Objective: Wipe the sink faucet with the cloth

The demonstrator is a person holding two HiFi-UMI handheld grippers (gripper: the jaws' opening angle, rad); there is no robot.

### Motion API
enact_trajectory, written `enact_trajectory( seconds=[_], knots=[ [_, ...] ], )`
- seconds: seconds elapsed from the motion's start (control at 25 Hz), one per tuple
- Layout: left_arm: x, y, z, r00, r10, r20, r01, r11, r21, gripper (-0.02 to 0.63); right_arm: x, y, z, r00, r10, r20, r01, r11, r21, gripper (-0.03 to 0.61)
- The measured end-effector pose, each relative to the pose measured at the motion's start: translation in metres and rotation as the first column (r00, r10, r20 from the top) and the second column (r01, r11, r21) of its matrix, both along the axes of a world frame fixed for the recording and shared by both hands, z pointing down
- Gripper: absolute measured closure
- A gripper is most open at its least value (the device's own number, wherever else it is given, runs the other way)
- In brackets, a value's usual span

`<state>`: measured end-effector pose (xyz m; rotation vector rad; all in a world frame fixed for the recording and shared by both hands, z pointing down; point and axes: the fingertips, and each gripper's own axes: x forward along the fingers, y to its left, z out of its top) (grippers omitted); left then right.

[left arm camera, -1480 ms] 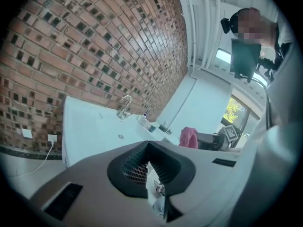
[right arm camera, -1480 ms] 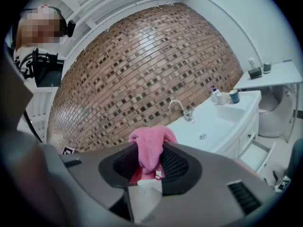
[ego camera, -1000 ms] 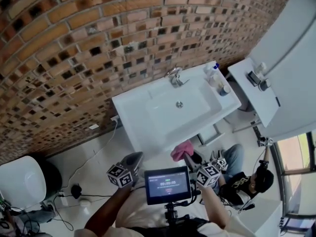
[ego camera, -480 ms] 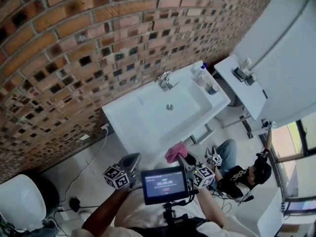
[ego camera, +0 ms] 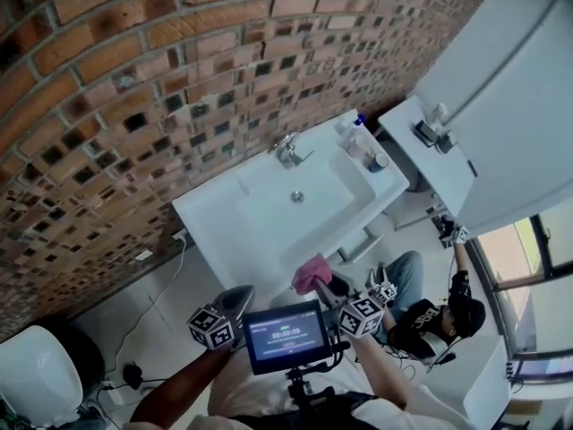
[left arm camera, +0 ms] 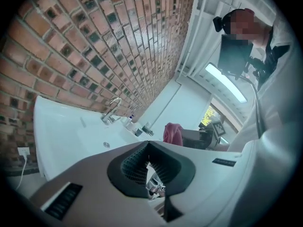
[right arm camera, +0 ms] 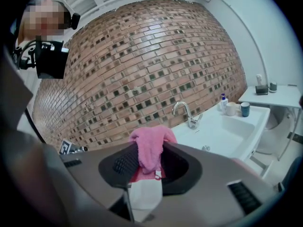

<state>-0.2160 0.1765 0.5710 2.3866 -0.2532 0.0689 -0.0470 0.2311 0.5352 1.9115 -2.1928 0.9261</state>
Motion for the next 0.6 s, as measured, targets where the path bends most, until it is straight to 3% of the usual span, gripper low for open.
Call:
enact_trajectory(
  seconds=[0.24, 0.44, 0.6],
  knots=[
    [0.02, -0.019, 0.01, 0.998, -0.012, 0.067, 0.012, 1.0, 0.001, 0.611, 0.016, -0.035, 0.002, 0.998, -0.044, 0.043, 0.044, 0.999, 0.018, 0.437],
    [0.051, -0.055, -0.008, 0.991, -0.069, 0.112, 0.065, 0.997, 0.031, 0.611, 0.06, -0.068, 0.004, 0.997, -0.042, 0.072, 0.04, 0.999, 0.028, 0.437],
    [0.08, -0.076, -0.004, 0.988, -0.057, 0.146, 0.049, 0.997, 0.061, 0.611, 0.099, -0.094, 0.011, 0.996, -0.047, 0.078, 0.045, 0.999, 0.03, 0.437]
  ],
)
